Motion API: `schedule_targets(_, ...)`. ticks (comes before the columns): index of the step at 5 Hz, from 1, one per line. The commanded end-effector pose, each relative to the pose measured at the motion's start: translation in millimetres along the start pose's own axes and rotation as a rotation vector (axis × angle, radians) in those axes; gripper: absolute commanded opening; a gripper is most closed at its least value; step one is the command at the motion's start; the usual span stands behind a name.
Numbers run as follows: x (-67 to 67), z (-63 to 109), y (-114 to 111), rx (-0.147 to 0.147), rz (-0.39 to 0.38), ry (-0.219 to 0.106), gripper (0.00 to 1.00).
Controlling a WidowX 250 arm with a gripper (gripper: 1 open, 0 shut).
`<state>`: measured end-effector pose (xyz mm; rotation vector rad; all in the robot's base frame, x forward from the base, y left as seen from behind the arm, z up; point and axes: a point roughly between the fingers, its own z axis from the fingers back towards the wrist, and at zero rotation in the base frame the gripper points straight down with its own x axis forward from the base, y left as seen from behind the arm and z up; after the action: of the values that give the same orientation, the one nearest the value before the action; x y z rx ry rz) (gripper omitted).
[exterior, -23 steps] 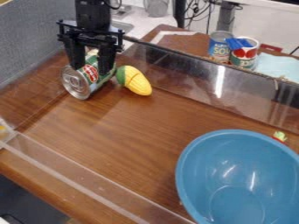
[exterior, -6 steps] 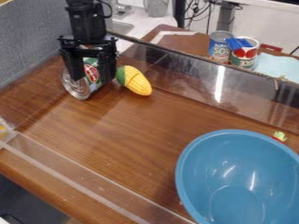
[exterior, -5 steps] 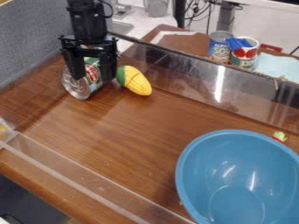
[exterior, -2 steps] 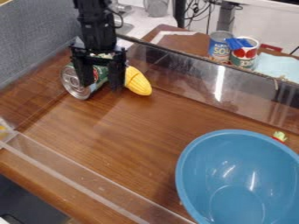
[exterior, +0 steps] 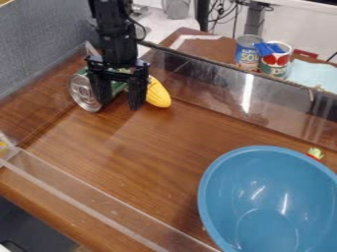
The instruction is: Put the strawberry into the blue bowl
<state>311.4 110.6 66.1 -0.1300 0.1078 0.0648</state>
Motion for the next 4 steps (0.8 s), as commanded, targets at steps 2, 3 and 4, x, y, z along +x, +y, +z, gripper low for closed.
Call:
schedule_targets(2,0.4,3.8,-20.1,0.016,-0.049,-0.039,1.00)
schedule_targets(3,-0.3,-1.0,-26.0,0.015,-0.058,-0.033,1.00)
schedule_targets(4,-1.5,-6.5,-32.0,0.015,-0.067,-0.025,1.00)
